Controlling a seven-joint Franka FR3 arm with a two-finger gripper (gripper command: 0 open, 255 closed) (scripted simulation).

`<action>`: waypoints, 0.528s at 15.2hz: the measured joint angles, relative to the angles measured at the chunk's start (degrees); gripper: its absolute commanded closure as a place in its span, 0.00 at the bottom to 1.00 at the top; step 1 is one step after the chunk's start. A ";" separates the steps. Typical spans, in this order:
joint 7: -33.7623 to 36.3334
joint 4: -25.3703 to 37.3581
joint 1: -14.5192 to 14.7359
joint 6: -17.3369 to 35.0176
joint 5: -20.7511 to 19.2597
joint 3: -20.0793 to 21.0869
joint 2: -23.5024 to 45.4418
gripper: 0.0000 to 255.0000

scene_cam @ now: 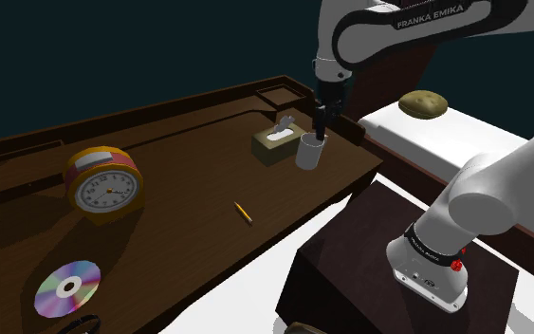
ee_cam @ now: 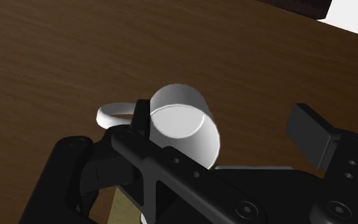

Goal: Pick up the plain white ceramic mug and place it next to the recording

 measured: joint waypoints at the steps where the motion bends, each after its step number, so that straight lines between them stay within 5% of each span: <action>1: 0.32 0.07 0.13 1.88 0.15 0.29 1.96 0.00; 8: 0.94 1.68 0.25 10.40 0.04 0.93 11.85 0.00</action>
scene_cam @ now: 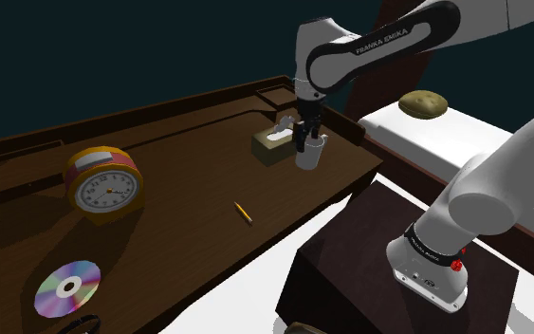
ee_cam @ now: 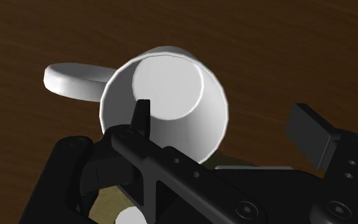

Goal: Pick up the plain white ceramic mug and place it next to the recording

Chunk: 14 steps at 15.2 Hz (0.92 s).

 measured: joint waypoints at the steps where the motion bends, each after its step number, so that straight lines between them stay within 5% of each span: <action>1: 0.08 -0.45 -0.01 1.07 -0.07 0.03 0.62 0.00; 11: 0.38 -2.77 0.02 4.74 -0.23 0.16 1.94 0.00; 12: 0.38 -2.77 0.02 4.74 -0.23 0.16 1.94 1.00; 14: 0.38 -2.77 0.02 4.74 -0.23 0.16 1.94 1.00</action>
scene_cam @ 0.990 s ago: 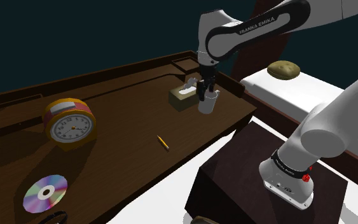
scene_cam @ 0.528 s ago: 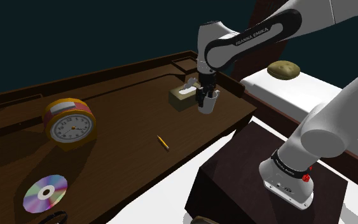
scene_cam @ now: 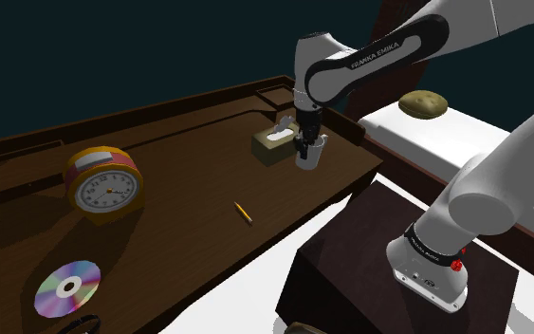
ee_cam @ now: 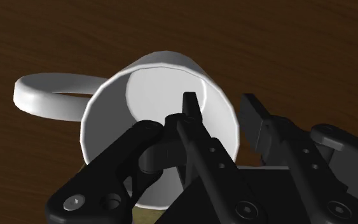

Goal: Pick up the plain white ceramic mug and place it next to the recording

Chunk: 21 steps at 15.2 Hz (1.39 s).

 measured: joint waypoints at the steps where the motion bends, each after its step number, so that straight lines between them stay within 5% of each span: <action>1: 0.00 0.00 0.00 0.00 0.00 0.00 0.00 1.00; 9: -0.08 0.17 -0.02 -0.38 0.02 -0.04 -0.23 1.00; 21: -0.71 5.14 0.05 -9.65 0.58 -0.28 -4.58 1.00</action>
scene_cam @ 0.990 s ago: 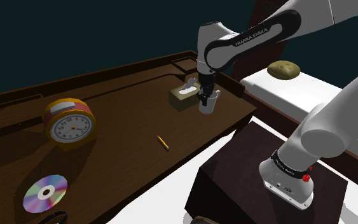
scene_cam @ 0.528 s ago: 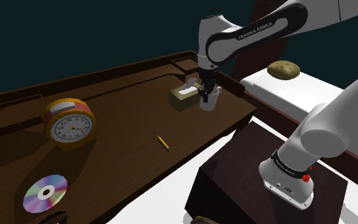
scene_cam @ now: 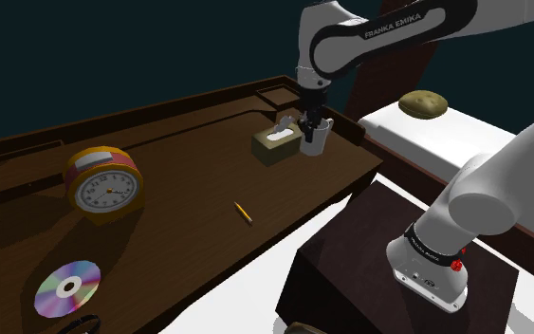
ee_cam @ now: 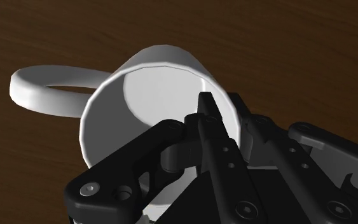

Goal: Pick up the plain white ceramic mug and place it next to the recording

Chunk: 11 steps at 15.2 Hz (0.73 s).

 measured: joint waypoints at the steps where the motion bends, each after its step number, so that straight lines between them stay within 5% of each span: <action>1: -0.14 0.44 -0.03 -0.95 0.03 -0.08 -0.52 1.00; 11: -0.37 5.93 0.03 -8.74 0.26 -0.22 -2.83 1.00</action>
